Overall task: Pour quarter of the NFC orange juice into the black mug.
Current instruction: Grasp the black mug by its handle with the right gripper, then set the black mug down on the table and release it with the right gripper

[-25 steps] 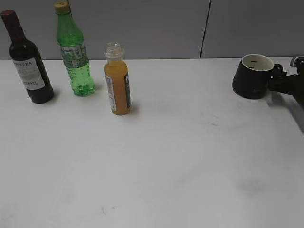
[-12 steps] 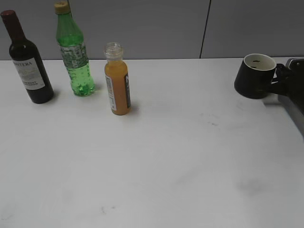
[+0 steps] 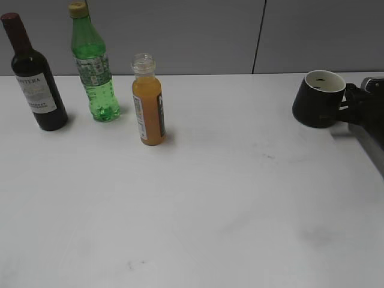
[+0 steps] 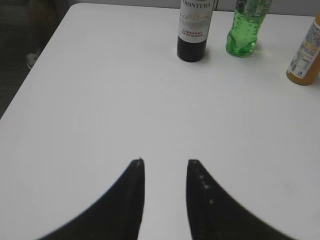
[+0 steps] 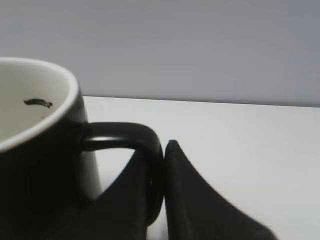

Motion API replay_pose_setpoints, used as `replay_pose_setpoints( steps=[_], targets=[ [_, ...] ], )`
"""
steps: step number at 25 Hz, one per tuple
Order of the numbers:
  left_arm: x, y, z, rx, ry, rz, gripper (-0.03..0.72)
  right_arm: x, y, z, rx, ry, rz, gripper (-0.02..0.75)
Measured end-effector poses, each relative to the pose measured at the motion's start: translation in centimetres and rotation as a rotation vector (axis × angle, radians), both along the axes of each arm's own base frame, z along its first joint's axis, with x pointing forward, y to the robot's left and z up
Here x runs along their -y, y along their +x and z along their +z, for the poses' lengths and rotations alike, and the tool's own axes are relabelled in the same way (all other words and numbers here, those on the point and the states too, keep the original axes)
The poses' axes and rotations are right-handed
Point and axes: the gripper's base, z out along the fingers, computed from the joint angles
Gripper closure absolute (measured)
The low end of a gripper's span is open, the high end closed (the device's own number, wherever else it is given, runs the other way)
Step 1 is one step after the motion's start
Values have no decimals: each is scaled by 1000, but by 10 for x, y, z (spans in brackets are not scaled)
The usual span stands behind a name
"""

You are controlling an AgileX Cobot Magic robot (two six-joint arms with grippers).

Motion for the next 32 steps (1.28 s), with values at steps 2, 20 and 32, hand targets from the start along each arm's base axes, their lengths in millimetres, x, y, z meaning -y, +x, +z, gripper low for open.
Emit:
replay_pose_setpoints(
  steps=[2,20,32],
  targets=[
    [0,0,0,0,0,0,457,-1,-5,0,-3,23,0,701],
    [0,0,0,0,0,0,457,-11,-41,61,-4,35,8,701],
    [0,0,0,0,0,0,457,-79,-98,96,-10,6,148,701]
  ],
)
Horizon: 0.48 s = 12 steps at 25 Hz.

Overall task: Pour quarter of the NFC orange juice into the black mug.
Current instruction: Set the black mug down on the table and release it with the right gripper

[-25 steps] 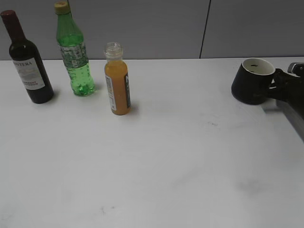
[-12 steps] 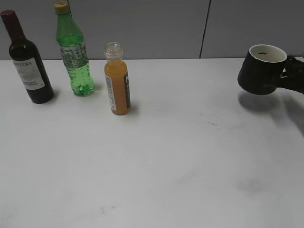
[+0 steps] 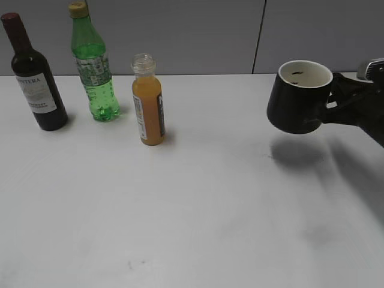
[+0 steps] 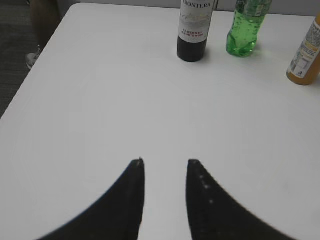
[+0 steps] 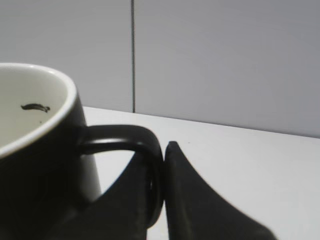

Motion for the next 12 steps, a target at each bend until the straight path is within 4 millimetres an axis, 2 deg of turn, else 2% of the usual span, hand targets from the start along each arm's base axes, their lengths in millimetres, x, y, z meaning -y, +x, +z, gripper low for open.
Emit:
replay_pose_setpoints(
  steps=[5,12],
  targets=[
    [0,0,0,0,0,0,457,-36,-21,-5,-40,-7,79,701],
    [0,0,0,0,0,0,457,-86,-38,-7,-52,-16,173,701]
  ],
)
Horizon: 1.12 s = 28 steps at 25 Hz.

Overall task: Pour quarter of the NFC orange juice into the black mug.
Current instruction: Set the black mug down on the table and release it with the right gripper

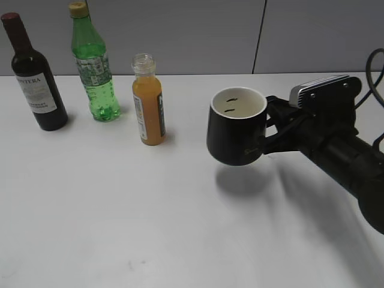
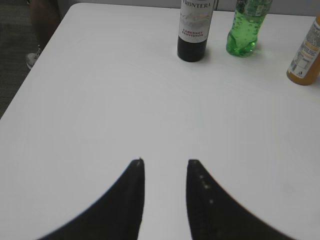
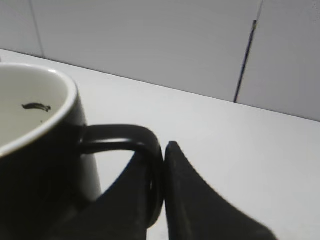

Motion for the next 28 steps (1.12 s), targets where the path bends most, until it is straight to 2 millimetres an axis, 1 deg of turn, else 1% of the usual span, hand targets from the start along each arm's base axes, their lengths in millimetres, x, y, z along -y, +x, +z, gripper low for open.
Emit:
replay_pose_setpoints(
  steps=[3,6,14,23,28],
  targets=[
    [0,0,0,0,0,0,457,-20,-9,0,-2,2,51,701],
    [0,0,0,0,0,0,457,-35,-15,-1,-6,9,78,701],
    [0,0,0,0,0,0,457,-69,-16,-15,-24,3,151,701],
    [0,0,0,0,0,0,457,-97,-15,-40,-57,-26,228,701],
    [0,0,0,0,0,0,457,-106,-14,-50,-65,-48,268,701]
  ],
)
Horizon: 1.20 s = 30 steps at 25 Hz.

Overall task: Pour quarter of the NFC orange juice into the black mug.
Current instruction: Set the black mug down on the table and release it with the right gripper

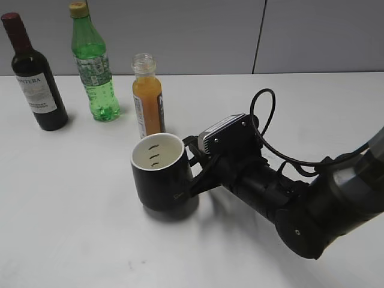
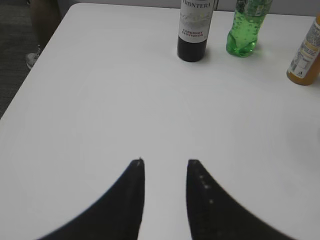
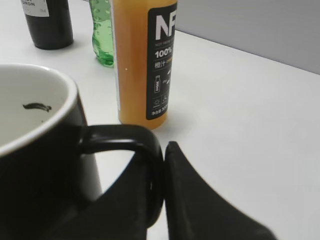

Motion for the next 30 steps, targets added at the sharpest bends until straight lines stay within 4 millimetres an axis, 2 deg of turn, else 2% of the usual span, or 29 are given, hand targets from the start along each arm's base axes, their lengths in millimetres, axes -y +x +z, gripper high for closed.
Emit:
replay_pose_setpoints(
  steps=[7,26,30],
  targets=[
    [0,0,0,0,0,0,457,-1,1,-15,-21,-32,2,701],
    [0,0,0,0,0,0,457,3,-3,-18,-21,-32,0,696],
    [0,0,0,0,0,0,457,7,-9,-21,-34,-43,8,657]
  ],
)
